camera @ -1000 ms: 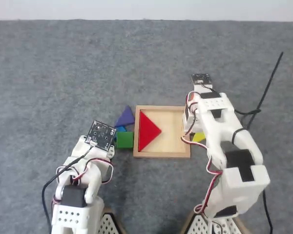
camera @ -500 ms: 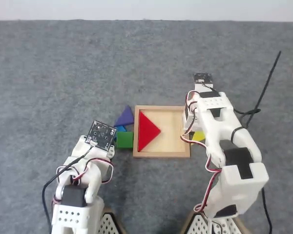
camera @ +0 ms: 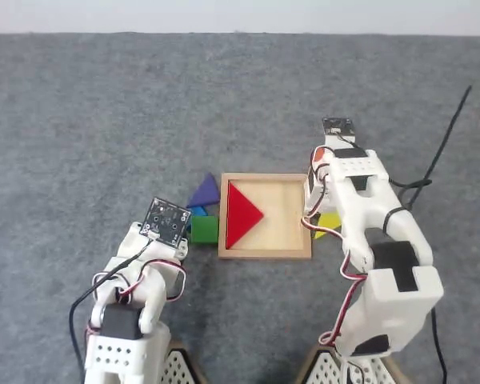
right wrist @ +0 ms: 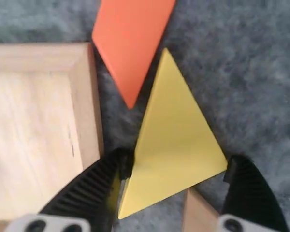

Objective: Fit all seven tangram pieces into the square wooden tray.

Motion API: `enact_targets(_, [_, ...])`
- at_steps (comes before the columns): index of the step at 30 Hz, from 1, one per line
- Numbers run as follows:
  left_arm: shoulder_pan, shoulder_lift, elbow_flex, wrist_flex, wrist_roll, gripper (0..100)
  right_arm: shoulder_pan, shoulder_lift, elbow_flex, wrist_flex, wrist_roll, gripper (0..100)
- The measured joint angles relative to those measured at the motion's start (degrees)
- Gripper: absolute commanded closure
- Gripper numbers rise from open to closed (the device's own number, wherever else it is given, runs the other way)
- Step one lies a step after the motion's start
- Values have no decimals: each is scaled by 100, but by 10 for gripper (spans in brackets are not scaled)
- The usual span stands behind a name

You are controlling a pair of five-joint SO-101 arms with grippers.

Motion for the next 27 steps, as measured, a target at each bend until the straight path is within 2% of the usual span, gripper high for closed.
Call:
enact_targets(15, [0,0,0,0,0,949,88,-985,18,387,185,710])
enact_targets(18, [0,0,0,0,0,949,88,-985,18,387,211,649])
enact_targets(20, [0,0,0,0,0,949,88,-844,18,387,211,615])
enact_targets(27, [0,0,0,0,0,949,70,35,-273,387,211,637])
